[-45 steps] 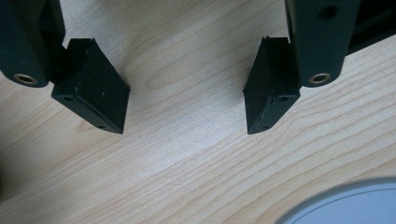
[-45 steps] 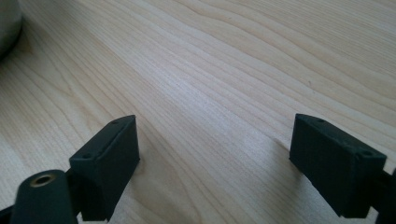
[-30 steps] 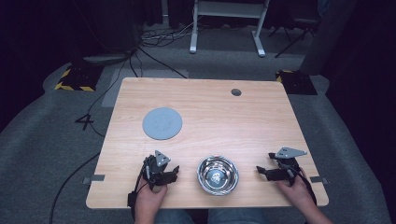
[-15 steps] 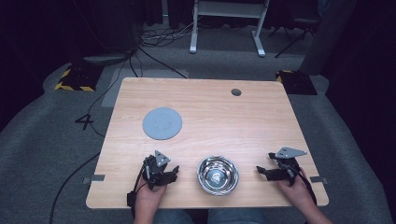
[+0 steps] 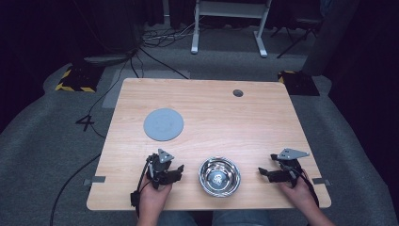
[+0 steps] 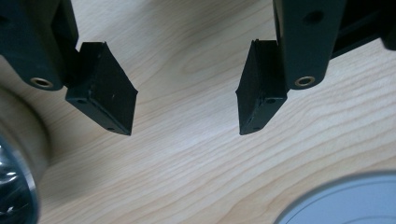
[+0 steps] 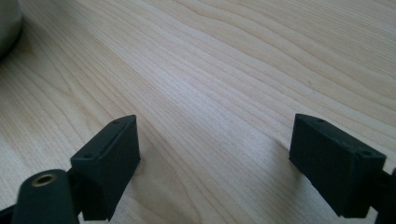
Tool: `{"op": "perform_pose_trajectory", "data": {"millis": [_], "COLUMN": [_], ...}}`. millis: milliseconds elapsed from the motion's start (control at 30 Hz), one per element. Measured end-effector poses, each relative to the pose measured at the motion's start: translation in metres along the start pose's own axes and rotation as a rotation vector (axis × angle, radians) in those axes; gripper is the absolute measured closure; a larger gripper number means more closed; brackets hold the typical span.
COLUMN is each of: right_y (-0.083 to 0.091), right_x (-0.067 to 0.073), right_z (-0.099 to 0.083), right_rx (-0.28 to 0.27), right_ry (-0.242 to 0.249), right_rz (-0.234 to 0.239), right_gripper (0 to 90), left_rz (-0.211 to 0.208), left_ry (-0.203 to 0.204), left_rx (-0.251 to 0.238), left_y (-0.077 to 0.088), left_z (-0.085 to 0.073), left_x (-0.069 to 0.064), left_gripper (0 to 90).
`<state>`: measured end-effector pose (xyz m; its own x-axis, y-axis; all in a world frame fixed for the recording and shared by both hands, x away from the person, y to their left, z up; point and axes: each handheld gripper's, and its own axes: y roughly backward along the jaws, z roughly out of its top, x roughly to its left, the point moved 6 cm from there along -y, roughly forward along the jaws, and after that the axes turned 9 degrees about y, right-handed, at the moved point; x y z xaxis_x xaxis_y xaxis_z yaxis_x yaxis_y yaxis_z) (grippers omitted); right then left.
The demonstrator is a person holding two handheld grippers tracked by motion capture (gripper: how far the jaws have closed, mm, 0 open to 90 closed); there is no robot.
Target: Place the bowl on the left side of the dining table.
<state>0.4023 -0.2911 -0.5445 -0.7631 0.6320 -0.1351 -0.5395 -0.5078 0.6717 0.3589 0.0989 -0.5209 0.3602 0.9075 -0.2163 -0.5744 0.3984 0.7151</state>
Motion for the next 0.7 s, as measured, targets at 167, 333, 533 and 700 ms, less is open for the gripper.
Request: {"op": "perform_pose_trajectory", "data": {"millis": [167, 333, 533, 700], "right_y": [0.0, 0.0, 0.0, 0.0], "right_x": [0.0, 0.0, 0.0, 0.0], "right_z": [0.0, 0.0, 0.0, 0.0], "right_rx": [0.0, 0.0, 0.0, 0.0], "right_ry": [0.0, 0.0, -0.001, 0.0], "right_rz": [-0.001, -0.001, -0.001, -0.002], "right_gripper": [16.2, 16.2, 16.2, 16.2], "left_rz": [-0.032, -0.06, -0.089, -0.11], "left_ry": [-0.033, -0.033, -0.045, -0.043], "left_rx": [-0.003, 0.003, 0.019, 0.023], "left_y": [0.005, 0.007, 0.008, 0.005], "left_z": [0.015, 0.024, 0.036, 0.042], "left_x": [-0.022, -0.037, -0.061, -0.071], "left_gripper": [38.0, 38.1, 39.1, 39.2]}}
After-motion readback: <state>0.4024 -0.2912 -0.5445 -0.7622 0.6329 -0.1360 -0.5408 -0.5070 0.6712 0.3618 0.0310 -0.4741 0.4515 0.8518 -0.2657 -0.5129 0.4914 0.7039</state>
